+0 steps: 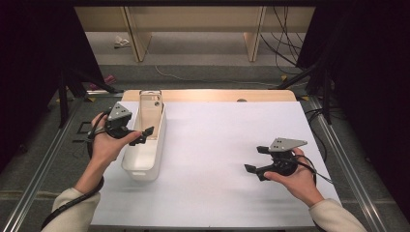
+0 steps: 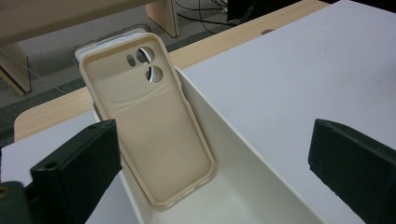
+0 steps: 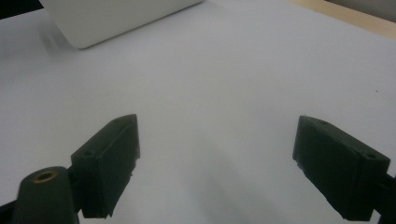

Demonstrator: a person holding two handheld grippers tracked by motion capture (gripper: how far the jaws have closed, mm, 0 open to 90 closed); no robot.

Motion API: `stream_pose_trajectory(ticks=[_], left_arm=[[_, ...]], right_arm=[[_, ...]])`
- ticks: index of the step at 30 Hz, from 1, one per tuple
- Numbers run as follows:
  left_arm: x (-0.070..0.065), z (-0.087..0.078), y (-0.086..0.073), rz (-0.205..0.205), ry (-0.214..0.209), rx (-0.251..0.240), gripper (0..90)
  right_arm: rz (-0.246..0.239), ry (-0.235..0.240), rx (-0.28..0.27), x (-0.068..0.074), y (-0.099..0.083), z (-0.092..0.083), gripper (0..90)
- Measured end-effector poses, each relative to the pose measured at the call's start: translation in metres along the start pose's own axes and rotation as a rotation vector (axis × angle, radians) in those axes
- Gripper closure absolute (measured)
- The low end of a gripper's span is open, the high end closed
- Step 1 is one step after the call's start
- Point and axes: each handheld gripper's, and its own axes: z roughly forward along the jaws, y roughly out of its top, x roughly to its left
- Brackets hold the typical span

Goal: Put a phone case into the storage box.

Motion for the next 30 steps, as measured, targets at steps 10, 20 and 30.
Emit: stream_pose_trajectory(ticks=[10,20,30], left_arm=[[-0.019,-0.007,-0.006,0.019,-0.052,-0.039,1.5],[-0.035,-0.012,-0.014,0.038,-0.085,-0.063,1.4],[-0.046,-0.019,-0.021,0.058,-0.089,-0.072,1.4]], right_arm=[[-0.001,-0.003,-0.002,-0.001,-0.001,-0.001,15.7],[0.003,-0.012,-0.006,-0.002,-0.002,-0.006,15.7],[0.002,-0.018,-0.004,-0.003,-0.004,-0.009,15.7]])
